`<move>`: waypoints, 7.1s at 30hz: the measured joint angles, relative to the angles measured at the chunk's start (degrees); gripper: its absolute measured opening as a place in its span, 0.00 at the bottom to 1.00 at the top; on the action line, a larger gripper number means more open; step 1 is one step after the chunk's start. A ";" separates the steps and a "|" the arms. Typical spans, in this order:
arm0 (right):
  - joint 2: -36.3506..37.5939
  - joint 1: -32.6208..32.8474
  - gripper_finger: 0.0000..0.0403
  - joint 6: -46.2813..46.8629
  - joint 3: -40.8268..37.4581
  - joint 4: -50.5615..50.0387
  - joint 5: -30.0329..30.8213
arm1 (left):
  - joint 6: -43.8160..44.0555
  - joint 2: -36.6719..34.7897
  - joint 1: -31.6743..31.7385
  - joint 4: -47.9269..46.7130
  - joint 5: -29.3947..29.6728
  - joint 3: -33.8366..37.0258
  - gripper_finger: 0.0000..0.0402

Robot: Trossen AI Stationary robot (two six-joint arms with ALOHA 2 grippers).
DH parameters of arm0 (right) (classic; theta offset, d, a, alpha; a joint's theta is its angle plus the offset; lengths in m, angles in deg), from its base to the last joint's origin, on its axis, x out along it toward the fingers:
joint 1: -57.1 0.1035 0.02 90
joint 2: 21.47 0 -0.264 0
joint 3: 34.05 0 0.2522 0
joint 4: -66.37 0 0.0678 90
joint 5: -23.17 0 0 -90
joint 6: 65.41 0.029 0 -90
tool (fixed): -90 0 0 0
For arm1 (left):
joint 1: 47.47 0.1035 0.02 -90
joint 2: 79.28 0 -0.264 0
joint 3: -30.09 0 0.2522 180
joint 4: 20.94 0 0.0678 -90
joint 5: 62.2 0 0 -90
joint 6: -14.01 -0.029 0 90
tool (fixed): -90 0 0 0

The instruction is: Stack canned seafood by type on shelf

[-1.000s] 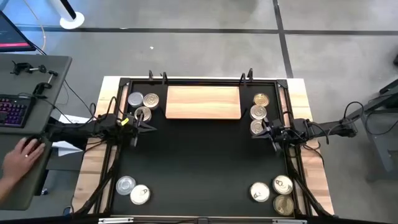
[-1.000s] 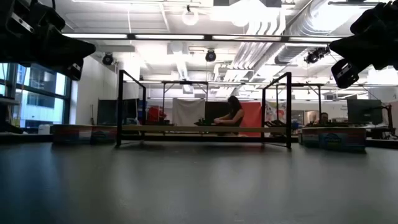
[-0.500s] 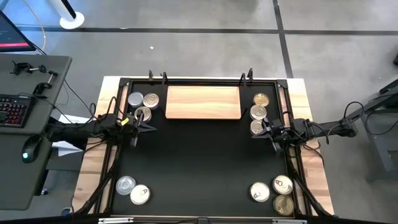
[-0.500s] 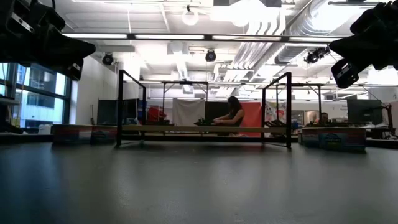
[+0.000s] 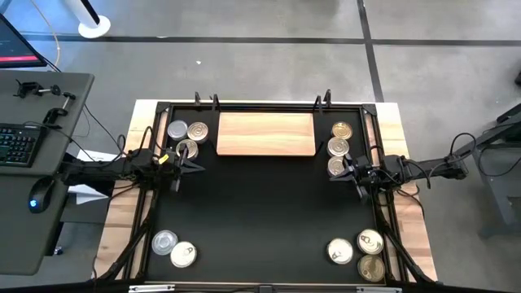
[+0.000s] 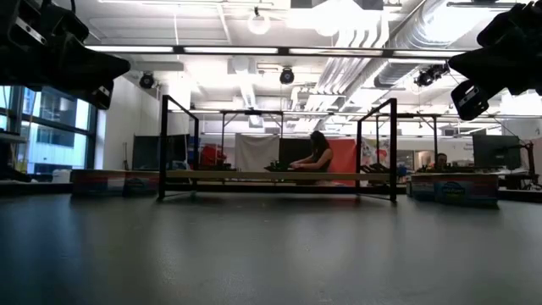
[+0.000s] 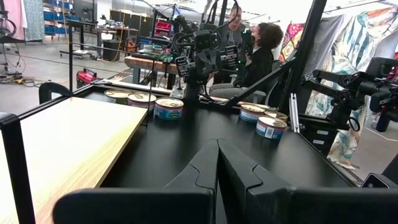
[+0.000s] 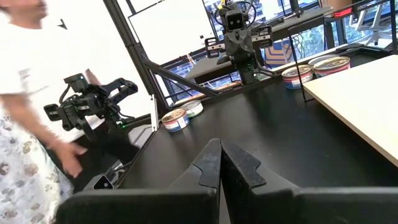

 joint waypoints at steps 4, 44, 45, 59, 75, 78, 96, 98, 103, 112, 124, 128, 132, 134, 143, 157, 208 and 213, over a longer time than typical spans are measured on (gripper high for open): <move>-0.02 0.00 0.00 0.00 0.01 0.00 0.01 | -0.02 0.02 0.00 -0.02 0.00 0.00 0.00; -0.10 -0.01 0.00 3.32 -0.06 10.35 6.51 | 0.00 0.02 0.00 -0.02 0.00 0.02 0.00; -0.07 -0.03 0.00 5.79 -0.06 15.97 8.38 | 0.00 0.02 0.00 -0.02 0.00 0.00 0.00; -9.42 -0.04 0.00 9.89 19.22 -8.06 14.32 | -0.01 0.02 0.02 -0.02 0.00 0.01 0.00; -46.22 -6.26 0.00 58.93 30.50 -54.50 22.39 | -2.74 0.01 0.00 0.12 0.64 0.02 0.00; -51.30 -9.29 0.00 62.03 30.48 -53.75 19.10 | -1.29 0.02 -0.02 1.73 1.10 0.02 0.00; -61.92 -14.76 0.00 51.92 30.59 -46.22 13.75 | 28.96 14.91 -2.96 18.23 4.00 -1.92 0.00; -64.02 -13.25 0.00 50.57 30.70 -43.65 13.36 | 27.38 20.38 -3.80 19.14 3.93 -4.82 0.00; -69.61 -9.56 0.00 48.43 30.83 -32.90 11.71 | 22.28 36.88 -5.06 18.84 1.51 -15.21 0.00; -77.51 -2.97 0.00 47.75 30.67 -13.39 10.11 | 17.11 62.16 -6.23 17.09 -1.16 -28.20 0.00; -86.59 -0.58 0.00 30.26 49.21 -11.81 9.28 | 8.81 83.57 -4.43 30.31 -0.65 -35.49 0.00; -85.87 0.23 0.00 26.39 54.32 -24.06 8.54 | 4.87 89.71 -3.90 30.62 -0.64 -39.87 0.00; -84.28 1.60 0.00 28.66 53.13 -29.36 7.16 | -1.81 95.41 -4.93 30.32 -0.85 -43.21 0.00; -84.40 2.13 0.00 31.64 50.57 -28.61 6.72 | -3.93 97.72 -5.41 30.40 -0.96 -44.25 0.00; -84.83 1.99 0.00 39.62 42.13 -21.56 8.64 | -6.52 103.03 -5.44 31.08 -0.04 -44.41 0.00; -85.56 1.58 0.00 39.24 41.14 -17.51 7.77 | -9.11 108.38 -3.52 36.90 1.61 -44.41 0.00; -89.81 -1.10 0.00 31.83 49.37 2.67 7.09 | -13.90 103.46 -3.43 14.01 2.59 -44.45 0.00; -89.83 -2.39 0.00 20.71 55.05 2.29 1.75 | -12.78 96.89 -1.82 1.12 2.48 -44.59 0.00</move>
